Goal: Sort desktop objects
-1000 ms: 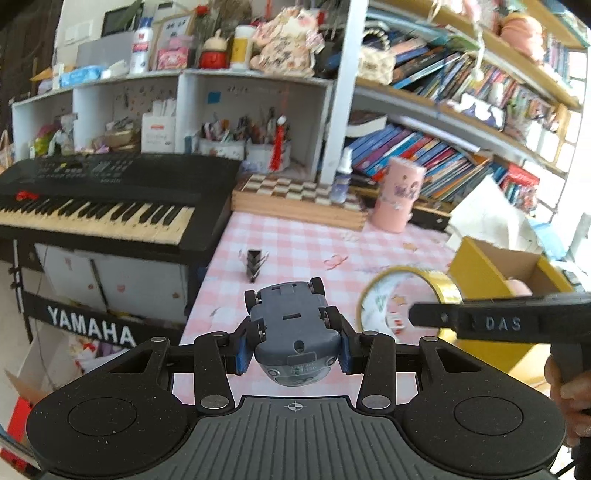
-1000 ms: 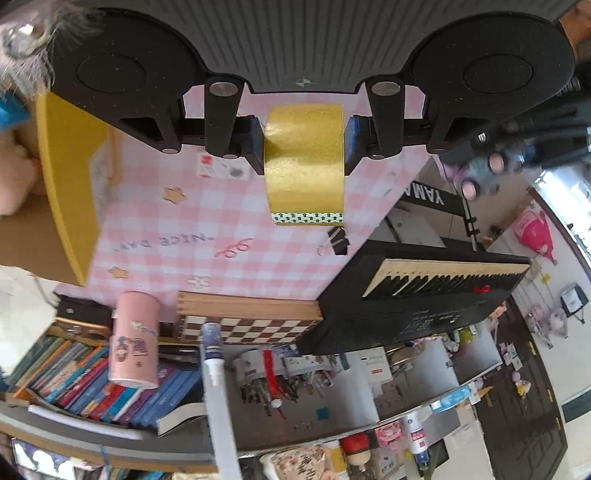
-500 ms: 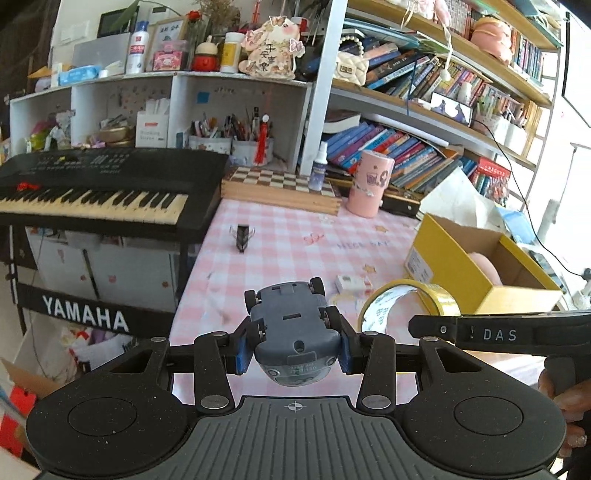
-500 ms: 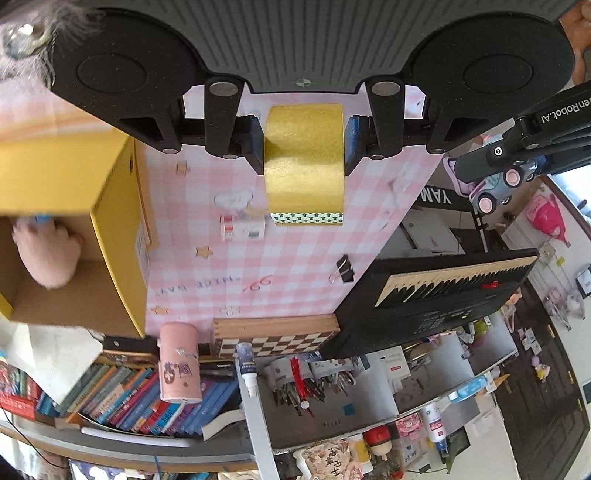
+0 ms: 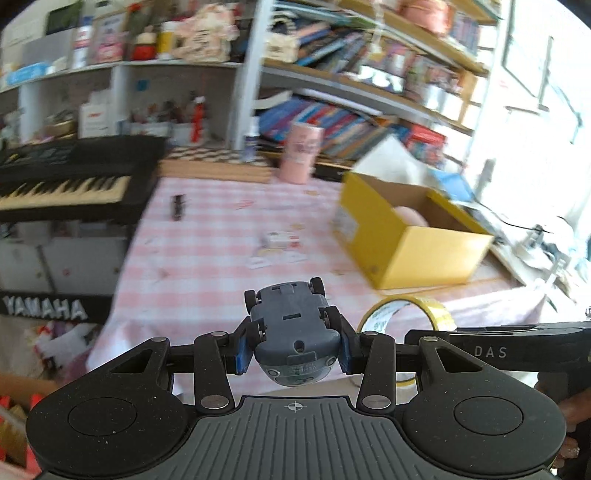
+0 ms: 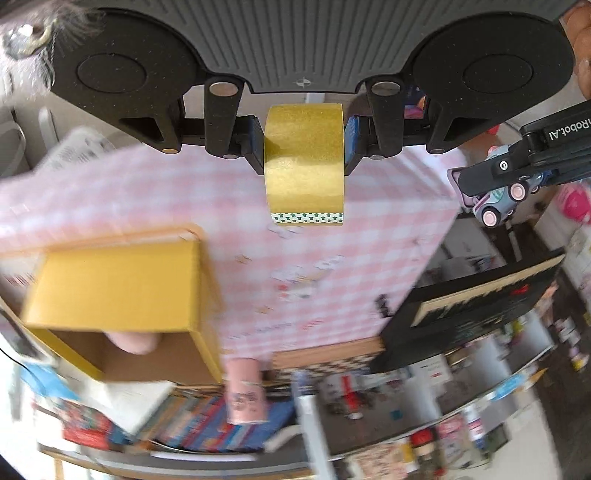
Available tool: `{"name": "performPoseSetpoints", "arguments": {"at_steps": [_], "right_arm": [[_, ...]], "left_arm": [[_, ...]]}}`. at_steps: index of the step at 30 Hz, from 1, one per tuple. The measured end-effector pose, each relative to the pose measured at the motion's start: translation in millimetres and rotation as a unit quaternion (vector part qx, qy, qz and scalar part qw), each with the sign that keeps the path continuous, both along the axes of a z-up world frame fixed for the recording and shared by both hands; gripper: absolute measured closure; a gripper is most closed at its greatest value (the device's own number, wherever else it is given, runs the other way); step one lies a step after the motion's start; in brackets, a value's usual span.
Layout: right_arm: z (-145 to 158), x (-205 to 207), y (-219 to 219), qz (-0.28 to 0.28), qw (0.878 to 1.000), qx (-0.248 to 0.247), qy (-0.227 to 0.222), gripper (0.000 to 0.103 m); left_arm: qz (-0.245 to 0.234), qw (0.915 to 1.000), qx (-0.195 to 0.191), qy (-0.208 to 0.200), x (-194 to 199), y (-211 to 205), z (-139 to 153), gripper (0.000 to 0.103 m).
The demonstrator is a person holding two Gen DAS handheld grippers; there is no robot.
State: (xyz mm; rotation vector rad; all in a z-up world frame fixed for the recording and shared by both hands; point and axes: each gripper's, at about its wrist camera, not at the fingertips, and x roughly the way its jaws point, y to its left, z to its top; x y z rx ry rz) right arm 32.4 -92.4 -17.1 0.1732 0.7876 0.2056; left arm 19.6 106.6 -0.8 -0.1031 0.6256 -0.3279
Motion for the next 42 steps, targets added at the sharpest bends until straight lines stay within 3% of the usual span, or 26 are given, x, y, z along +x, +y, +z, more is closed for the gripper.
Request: {"name": "performPoseSetpoints", "arguments": {"at_steps": [14, 26, 42], "right_arm": [[6, -47, -57, -0.110, 0.994, -0.022, -0.003, 0.065], [2, -50, -90, -0.139, 0.990, -0.009, 0.003, 0.065], [-7, -17, -150, -0.152, 0.988, 0.008, 0.026, 0.065]], "left_arm": [[-0.115, 0.9932, -0.016, -0.011, 1, -61, 0, 0.061], [-0.147, 0.9892, 0.000, -0.008, 6, -98, 0, 0.061], [-0.164, 0.9862, 0.021, 0.008, 39, -164, -4, 0.061]]}}
